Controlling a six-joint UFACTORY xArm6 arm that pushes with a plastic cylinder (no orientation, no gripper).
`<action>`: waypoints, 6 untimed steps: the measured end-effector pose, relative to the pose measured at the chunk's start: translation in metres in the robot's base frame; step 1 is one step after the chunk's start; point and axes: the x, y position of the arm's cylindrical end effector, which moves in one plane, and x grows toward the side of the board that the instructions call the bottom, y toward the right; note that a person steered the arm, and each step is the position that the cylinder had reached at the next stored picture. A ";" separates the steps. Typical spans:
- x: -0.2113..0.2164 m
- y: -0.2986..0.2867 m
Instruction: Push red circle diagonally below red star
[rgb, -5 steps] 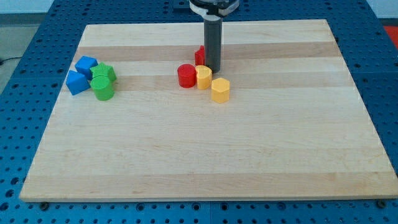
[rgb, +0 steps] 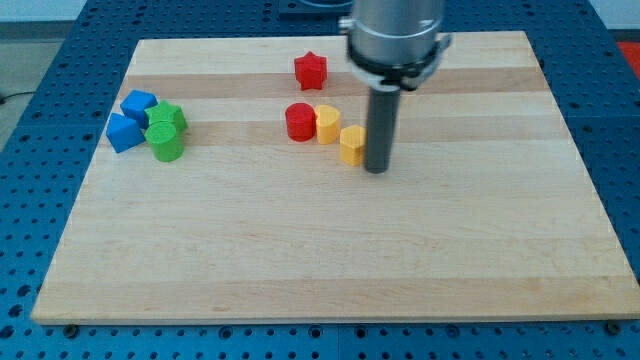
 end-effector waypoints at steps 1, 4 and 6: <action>-0.033 -0.049; -0.121 -0.067; -0.101 -0.050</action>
